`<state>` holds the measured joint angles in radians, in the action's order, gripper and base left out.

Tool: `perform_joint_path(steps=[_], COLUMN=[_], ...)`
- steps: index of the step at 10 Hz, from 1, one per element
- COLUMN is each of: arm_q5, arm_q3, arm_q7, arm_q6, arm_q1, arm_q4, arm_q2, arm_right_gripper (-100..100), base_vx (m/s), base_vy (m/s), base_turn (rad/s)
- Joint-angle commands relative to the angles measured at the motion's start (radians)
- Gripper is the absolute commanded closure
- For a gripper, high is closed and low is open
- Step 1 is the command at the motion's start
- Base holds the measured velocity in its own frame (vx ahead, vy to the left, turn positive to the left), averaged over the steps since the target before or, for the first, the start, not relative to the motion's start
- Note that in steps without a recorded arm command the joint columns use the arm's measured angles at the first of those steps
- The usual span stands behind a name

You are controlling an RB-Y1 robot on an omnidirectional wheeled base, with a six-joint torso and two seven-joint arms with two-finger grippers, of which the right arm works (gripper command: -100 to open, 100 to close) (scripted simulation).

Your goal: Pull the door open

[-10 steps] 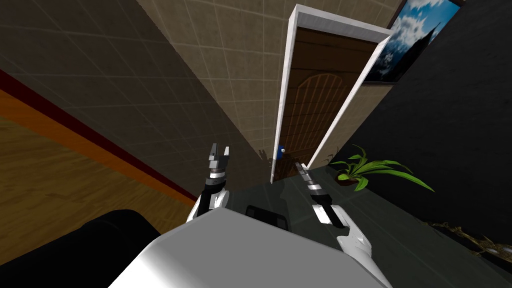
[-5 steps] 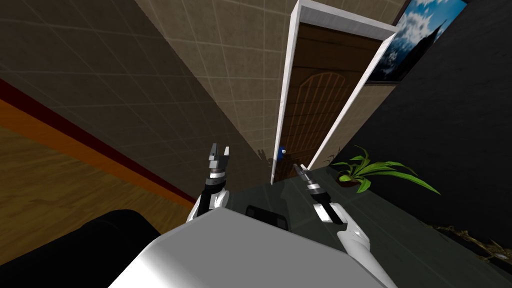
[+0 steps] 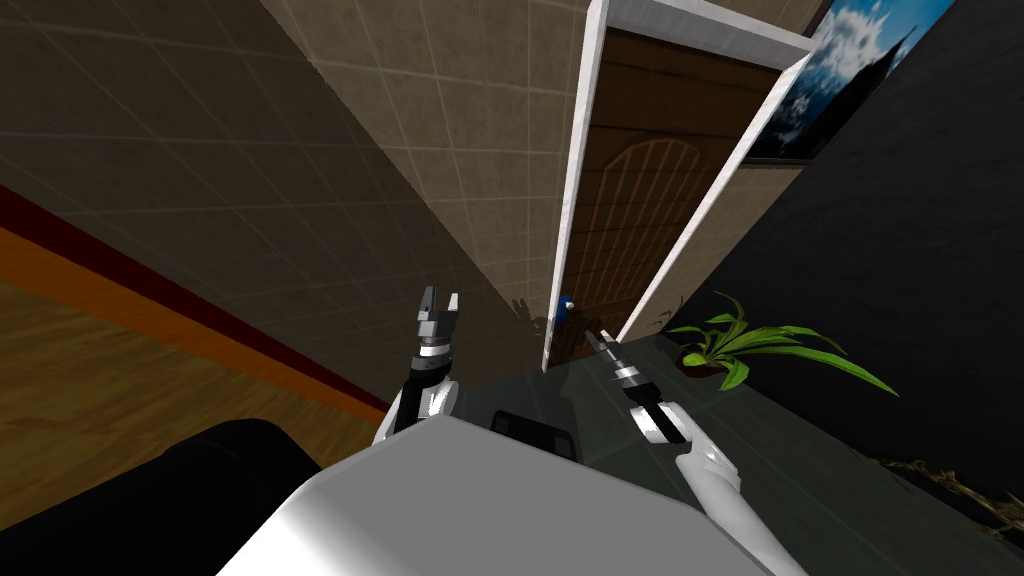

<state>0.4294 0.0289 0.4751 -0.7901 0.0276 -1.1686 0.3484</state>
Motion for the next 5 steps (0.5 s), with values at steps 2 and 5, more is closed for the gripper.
perform_joint_path(steps=[2,5], arm_q5=[0.025,0.057], arm_q3=[0.0,-0.002], arm_q7=[0.027,0.063], arm_q6=[-0.014,-0.028], arm_q1=[0.031,0.067], arm_q4=[0.062,0.136], arm_q2=[0.022,0.046], arm_right_gripper=[-100,-100], base_vx=[0.064,0.052], base_vy=[0.009,0.007], base_turn=[0.001,-0.001])
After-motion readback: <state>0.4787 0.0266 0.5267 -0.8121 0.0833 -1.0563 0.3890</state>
